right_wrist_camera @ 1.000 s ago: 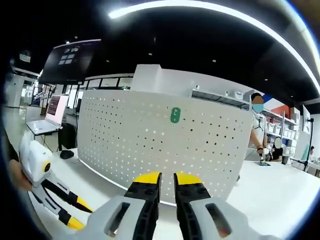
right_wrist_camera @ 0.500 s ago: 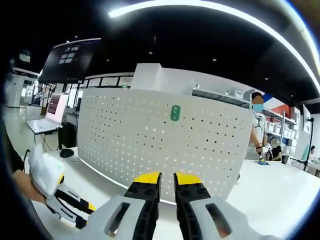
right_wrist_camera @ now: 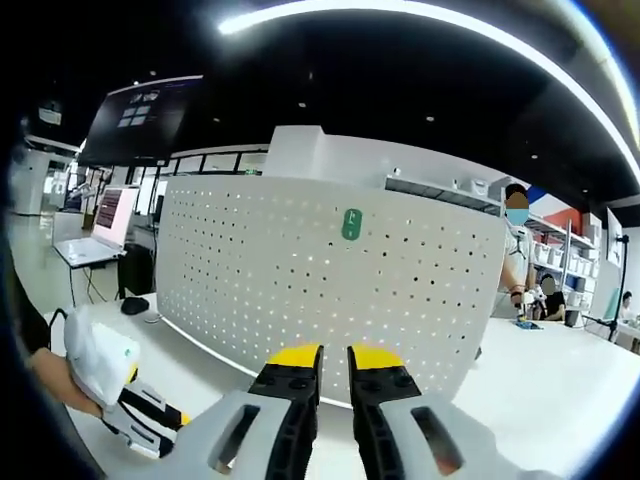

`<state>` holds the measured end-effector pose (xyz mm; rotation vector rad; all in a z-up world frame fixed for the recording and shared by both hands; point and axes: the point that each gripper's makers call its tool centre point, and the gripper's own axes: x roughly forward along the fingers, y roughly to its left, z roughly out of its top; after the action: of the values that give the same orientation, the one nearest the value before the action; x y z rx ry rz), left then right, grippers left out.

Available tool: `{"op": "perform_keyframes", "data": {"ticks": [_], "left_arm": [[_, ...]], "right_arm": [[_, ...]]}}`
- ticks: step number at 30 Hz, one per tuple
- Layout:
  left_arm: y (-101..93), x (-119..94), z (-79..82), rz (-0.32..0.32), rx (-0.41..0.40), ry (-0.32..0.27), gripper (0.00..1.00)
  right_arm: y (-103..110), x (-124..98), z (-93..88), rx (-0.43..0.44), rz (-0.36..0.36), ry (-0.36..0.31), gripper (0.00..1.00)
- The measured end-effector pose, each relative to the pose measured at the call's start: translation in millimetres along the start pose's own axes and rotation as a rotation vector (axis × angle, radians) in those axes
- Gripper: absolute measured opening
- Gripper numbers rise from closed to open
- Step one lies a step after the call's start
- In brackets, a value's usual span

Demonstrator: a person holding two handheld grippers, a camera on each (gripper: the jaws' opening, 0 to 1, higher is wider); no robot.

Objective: Insert the hook assembly into the mounting plate slot until the hook locks in place.

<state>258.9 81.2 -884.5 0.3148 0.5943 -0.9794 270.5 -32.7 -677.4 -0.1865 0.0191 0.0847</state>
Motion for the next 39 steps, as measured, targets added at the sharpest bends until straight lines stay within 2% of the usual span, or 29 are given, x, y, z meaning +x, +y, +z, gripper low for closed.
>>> {"op": "perform_keyframes", "data": {"ticks": [14, 19, 27, 39], "left_arm": [[25.3, -10.5, -8.0, 0.071, 0.002, 0.012, 0.24], [16.9, -9.0, 2.1, 0.056, 0.049, -0.019, 0.20], [8.8, -3.7, 2.9, 0.026, 0.106, -0.012, 0.08], [6.9, 1.7, 0.4, 0.014, 0.143, 0.019, 0.05]], "right_arm": [[5.0, 1.4, -0.7, -0.002, 0.019, 0.000, 0.08], [4.4, 2.1, -1.6, 0.002, 0.019, 0.001, 0.08], [2.7, 2.5, -3.2, 0.006, 0.015, 0.005, 0.08], [1.8, 2.8, -3.8, 0.008, 0.011, 0.006, 0.08]]}}
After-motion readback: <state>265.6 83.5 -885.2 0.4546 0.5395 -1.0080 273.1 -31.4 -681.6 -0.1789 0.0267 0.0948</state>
